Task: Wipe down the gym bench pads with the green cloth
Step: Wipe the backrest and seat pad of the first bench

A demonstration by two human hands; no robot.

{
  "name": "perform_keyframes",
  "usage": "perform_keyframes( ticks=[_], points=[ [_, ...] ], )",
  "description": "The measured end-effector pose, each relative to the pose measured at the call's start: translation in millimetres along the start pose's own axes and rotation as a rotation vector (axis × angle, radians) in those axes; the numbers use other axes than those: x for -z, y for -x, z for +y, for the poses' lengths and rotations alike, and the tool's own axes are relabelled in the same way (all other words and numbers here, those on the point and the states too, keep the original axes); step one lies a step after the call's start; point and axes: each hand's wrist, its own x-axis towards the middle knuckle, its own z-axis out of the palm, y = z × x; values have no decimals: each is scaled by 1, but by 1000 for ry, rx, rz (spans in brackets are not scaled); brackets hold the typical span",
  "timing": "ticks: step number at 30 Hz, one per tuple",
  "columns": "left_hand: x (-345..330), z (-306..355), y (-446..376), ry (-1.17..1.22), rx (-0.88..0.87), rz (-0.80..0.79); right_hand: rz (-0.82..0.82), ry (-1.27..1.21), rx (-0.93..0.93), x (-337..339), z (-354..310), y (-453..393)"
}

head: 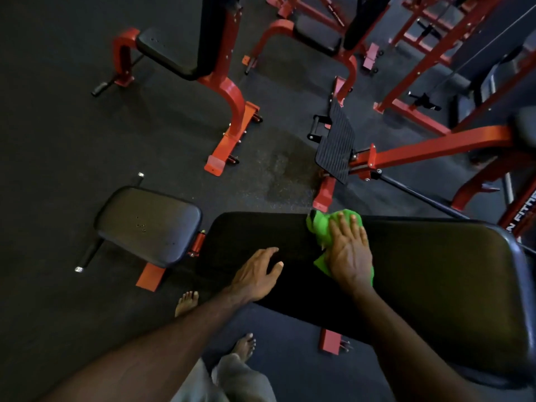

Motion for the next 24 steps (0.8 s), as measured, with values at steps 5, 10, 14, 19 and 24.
perform_keyframes(
  ticks=[5, 10, 14, 19, 24],
  points=[
    [-8, -28, -13, -2, 0, 62, -116, 36, 290, -43, -41, 22],
    [-33, -57, -24, 65, -119, 167, 57, -15, 77, -43, -34, -45],
    [-47, -70, -49, 113, -76, 325, 117, -63, 60, -62, -76, -68],
    [-58, -92, -67, 142, -51, 493, -6, 11, 305, -82, -85, -76],
    [-53, -116, -69, 210, 45, 565, 18, 12, 121, -74, -100, -107]
  ],
)
